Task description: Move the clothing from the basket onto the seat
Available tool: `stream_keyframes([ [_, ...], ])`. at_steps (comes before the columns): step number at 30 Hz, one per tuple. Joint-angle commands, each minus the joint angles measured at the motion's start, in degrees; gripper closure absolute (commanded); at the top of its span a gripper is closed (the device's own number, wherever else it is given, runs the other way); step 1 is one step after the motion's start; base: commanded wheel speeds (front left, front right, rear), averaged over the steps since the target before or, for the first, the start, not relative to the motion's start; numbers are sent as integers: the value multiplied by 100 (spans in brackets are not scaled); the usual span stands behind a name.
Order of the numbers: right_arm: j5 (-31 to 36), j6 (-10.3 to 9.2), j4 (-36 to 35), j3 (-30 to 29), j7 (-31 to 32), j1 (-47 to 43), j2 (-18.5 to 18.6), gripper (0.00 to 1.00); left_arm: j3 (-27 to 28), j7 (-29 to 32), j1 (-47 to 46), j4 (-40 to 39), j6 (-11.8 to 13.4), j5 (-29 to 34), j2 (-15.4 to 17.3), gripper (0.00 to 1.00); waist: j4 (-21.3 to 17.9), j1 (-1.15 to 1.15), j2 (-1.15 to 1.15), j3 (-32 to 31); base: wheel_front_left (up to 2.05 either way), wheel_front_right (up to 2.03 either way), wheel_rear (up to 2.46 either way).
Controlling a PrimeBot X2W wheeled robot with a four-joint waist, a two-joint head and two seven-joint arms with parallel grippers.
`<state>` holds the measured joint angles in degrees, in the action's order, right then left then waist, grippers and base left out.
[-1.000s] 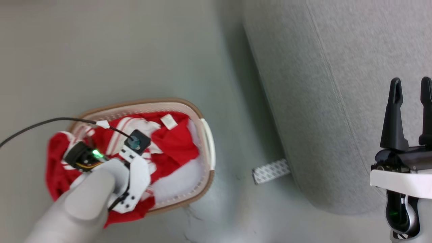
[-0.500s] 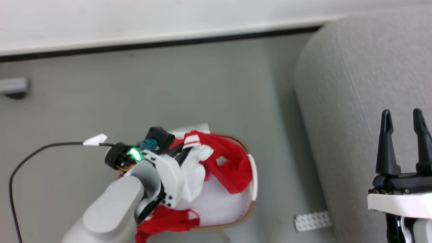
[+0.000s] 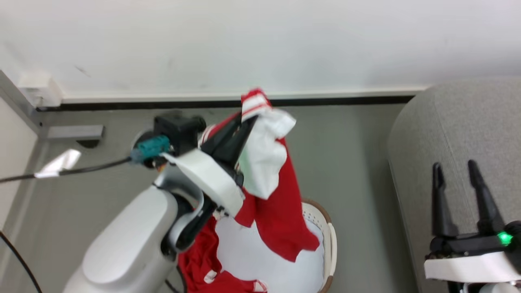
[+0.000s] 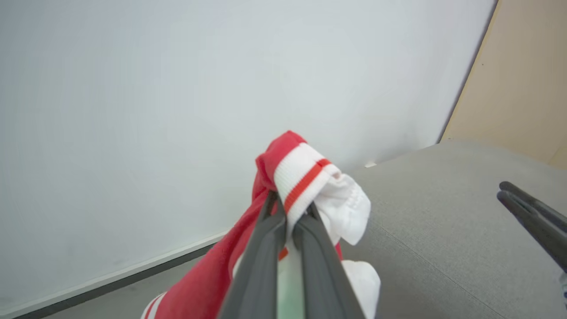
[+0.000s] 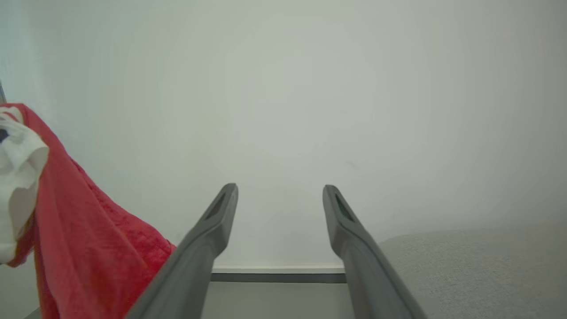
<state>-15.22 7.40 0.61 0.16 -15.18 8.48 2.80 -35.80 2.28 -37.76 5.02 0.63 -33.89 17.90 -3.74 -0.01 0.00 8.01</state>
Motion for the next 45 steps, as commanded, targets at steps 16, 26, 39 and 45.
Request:
stream_keyframes([
  [16,-128,17,74,621,5,-326,16,0,509,360,-700,-716,278,-447,-68,100,66,1,0,-502,0,0,0],
  [26,-385,17,-223,1686,5,-15,404,0,450,230,-570,-558,198,-490,-97,100,96,1,0,-387,0,0,0],
  [39,-743,17,808,3212,5,1475,990,0,-40,147,-411,-477,25,-415,-395,100,444,1,0,-469,0,0,0],
  [45,-964,17,1387,3550,186,2013,1050,0,-309,208,-340,-534,-43,-381,-545,100,702,1,0,-544,0,0,0],
])
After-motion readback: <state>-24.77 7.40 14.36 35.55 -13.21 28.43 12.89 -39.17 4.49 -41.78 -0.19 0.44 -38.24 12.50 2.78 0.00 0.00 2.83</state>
